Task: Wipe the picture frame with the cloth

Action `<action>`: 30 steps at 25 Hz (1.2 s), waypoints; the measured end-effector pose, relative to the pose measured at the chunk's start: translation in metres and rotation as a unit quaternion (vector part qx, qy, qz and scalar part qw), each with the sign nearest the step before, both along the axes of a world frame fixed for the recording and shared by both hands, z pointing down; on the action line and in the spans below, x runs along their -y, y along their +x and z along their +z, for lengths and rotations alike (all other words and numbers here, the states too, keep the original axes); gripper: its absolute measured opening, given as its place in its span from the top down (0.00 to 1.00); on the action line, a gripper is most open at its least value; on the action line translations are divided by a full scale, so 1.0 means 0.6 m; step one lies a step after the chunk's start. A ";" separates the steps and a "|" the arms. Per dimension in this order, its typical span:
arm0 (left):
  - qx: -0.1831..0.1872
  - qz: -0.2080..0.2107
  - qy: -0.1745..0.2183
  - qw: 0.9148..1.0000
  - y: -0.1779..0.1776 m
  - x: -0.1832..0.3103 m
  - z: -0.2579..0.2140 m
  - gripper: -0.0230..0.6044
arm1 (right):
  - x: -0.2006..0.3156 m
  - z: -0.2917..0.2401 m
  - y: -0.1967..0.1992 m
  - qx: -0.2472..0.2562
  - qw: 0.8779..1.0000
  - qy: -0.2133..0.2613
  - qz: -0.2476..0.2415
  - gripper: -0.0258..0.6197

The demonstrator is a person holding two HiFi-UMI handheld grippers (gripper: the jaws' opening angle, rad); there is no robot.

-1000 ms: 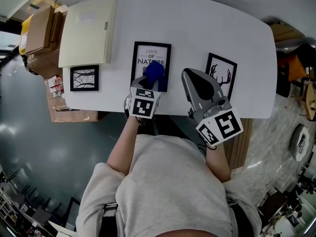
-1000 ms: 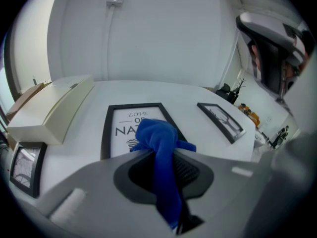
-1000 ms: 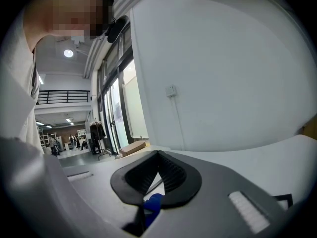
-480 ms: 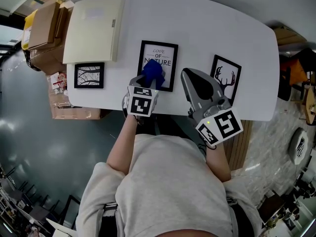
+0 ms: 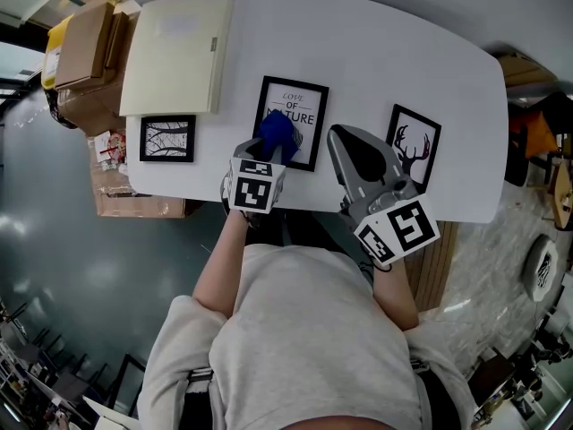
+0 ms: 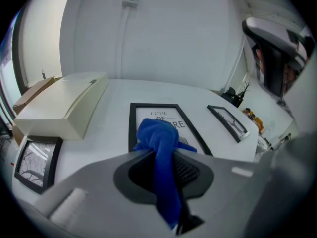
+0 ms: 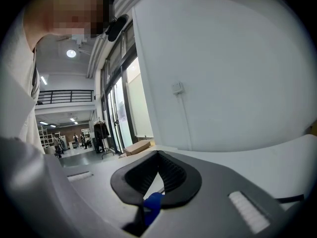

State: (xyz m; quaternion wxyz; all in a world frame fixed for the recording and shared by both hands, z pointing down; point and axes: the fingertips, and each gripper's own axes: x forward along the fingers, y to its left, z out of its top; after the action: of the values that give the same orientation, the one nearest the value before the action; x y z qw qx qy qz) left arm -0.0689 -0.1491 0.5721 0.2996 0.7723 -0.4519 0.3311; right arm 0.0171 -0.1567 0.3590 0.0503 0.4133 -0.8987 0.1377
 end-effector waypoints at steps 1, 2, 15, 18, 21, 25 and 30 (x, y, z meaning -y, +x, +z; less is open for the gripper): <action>-0.006 -0.001 -0.001 1.000 0.000 0.000 -0.002 0.86 | 0.001 -0.001 -0.001 0.000 1.000 0.001 0.001 0.96; -0.011 -0.003 -0.001 1.000 0.000 0.000 -0.003 0.86 | 0.002 -0.002 -0.002 0.000 1.000 0.002 0.002 0.96; -0.062 0.017 0.058 0.996 0.017 0.045 -0.101 0.86 | 0.015 -0.032 0.002 -0.003 1.000 0.017 0.023 0.96; -0.077 0.028 0.078 0.994 0.027 0.060 -0.134 0.86 | 0.019 -0.039 0.005 -0.006 0.999 0.022 0.031 0.96; -0.090 0.041 0.100 0.990 0.040 0.072 -0.167 0.86 | 0.022 -0.047 0.012 -0.007 0.999 0.027 0.041 0.96; -0.105 0.058 0.125 0.985 0.053 0.087 -0.208 0.86 | 0.027 -0.058 0.022 -0.011 0.998 0.034 0.055 0.96; -0.134 0.076 0.161 0.975 0.070 0.103 -0.272 0.86 | 0.034 -0.074 0.037 -0.015 0.997 0.042 0.069 0.96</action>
State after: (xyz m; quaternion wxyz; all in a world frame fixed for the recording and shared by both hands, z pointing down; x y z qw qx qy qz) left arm -0.0269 -0.2109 0.4090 0.2034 0.8795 -0.3954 0.1695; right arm 0.0393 -0.1773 0.3147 0.0373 0.4784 -0.8720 0.0970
